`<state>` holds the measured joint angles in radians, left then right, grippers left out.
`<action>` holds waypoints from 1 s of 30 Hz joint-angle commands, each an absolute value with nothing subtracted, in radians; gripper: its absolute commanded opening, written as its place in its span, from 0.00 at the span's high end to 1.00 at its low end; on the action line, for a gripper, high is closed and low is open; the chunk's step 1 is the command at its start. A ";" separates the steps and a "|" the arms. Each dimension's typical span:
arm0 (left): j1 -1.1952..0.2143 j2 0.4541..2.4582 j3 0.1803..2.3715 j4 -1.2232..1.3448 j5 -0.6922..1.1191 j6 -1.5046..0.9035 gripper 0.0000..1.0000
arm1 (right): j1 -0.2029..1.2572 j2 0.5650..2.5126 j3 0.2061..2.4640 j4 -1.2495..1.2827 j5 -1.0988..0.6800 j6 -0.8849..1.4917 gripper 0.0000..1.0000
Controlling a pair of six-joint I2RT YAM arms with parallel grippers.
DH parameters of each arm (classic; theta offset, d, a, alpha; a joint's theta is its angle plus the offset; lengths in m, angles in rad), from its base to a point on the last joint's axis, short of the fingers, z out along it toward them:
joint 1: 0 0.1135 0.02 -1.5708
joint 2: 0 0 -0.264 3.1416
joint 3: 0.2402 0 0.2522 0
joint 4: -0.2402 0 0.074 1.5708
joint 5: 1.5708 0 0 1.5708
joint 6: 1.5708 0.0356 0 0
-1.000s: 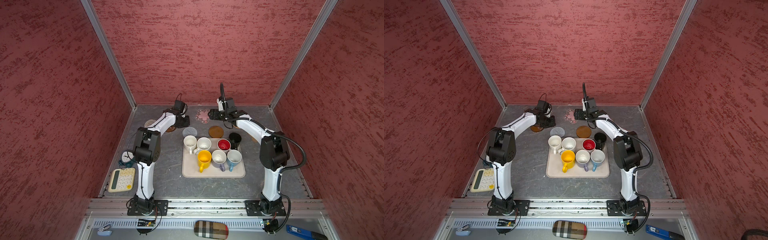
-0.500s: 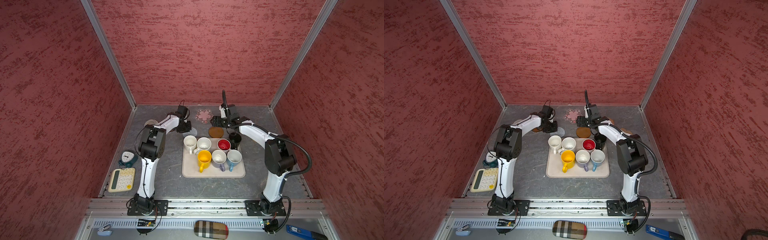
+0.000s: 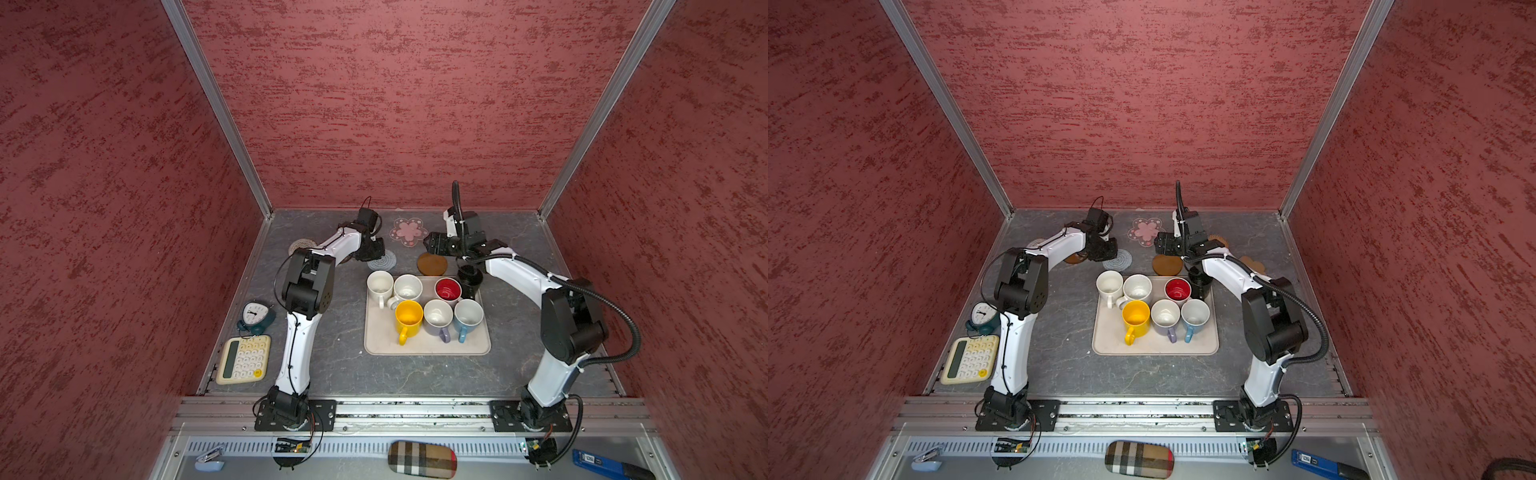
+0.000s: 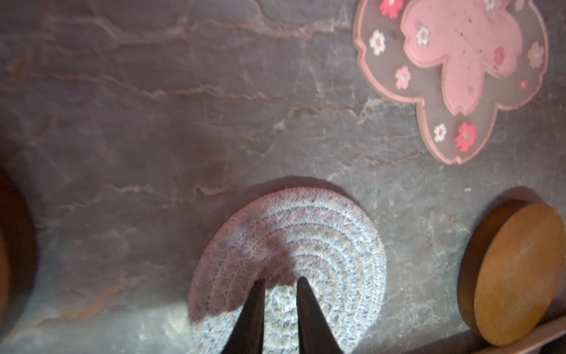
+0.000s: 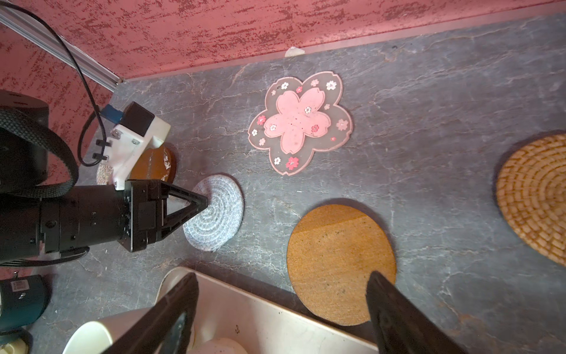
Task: Place cups on coasters
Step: Move the coaster to the top-center of the table.
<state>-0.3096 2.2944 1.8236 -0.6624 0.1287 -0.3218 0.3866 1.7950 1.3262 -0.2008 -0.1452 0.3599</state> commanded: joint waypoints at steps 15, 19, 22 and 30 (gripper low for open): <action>-0.232 2.457 2.037 -0.755 0.067 -0.296 0.79 | 0.393 1.806 1.354 -0.176 -0.153 0.347 0.12; -0.233 2.448 2.027 -0.753 0.073 -0.302 0.78 | 0.393 1.825 1.382 -0.183 -0.157 0.342 0.12; -0.235 2.430 2.017 -0.752 0.074 -0.302 0.72 | 0.393 1.844 1.410 -0.193 -0.159 0.335 0.10; -0.248 2.332 2.019 -0.762 0.045 -0.274 0.27 | 0.368 1.971 1.591 -0.305 -0.159 0.292 0.05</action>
